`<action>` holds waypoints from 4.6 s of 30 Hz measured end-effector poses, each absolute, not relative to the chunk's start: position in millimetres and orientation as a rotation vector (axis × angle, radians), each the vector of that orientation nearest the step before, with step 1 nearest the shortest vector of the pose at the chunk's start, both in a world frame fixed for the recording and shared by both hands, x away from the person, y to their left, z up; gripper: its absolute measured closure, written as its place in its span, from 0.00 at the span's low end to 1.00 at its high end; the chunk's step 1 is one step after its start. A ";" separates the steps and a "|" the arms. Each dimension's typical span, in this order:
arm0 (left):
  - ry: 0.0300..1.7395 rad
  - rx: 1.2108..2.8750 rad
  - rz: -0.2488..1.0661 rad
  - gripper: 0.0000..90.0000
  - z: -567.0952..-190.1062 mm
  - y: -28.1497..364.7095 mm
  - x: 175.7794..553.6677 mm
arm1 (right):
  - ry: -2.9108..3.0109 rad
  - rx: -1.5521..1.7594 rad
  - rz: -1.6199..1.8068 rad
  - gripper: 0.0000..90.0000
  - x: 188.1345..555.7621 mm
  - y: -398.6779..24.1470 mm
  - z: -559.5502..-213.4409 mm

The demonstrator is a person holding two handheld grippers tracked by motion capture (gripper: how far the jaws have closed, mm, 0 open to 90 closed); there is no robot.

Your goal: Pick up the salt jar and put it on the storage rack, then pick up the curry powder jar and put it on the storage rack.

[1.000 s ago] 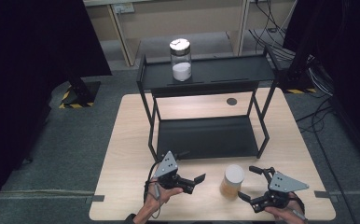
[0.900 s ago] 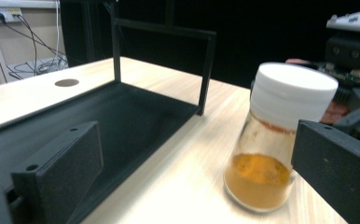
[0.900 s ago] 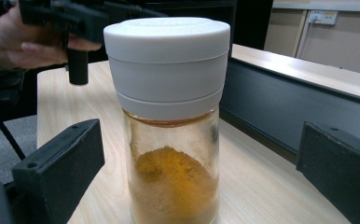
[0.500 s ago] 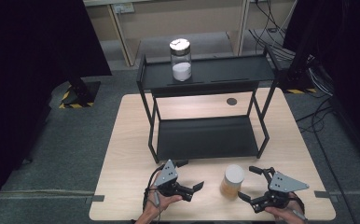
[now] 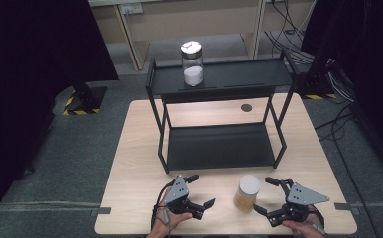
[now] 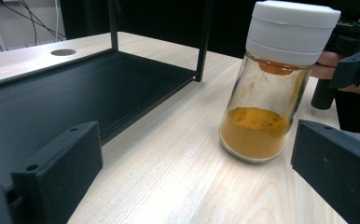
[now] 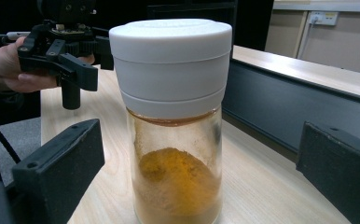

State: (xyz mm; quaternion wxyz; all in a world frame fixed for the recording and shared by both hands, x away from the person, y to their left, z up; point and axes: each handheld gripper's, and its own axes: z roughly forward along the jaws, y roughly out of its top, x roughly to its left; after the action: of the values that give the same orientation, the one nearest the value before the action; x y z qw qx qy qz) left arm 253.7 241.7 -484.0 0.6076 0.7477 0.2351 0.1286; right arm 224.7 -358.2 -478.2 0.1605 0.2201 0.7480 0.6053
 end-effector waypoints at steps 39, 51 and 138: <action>0.539 1.726 0.313 0.01 -485.7 243.4 252.8 | 2.139 0.623 1.701 0.02 220.2 -350.8 -475.9; 0.538 1.727 0.313 0.01 -486.1 243.5 252.9 | 2.123 0.620 1.686 0.05 216.0 -343.1 -473.2; 0.549 1.728 0.308 0.01 -489.1 243.9 254.7 | 2.153 0.619 1.645 0.39 228.3 -313.3 -411.4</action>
State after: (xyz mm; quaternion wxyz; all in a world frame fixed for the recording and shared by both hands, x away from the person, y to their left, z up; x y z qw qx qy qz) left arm 254.7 243.9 -489.1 0.6061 0.7474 0.2375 0.1331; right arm 228.3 -313.3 -411.4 0.1804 0.2189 0.7619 0.5822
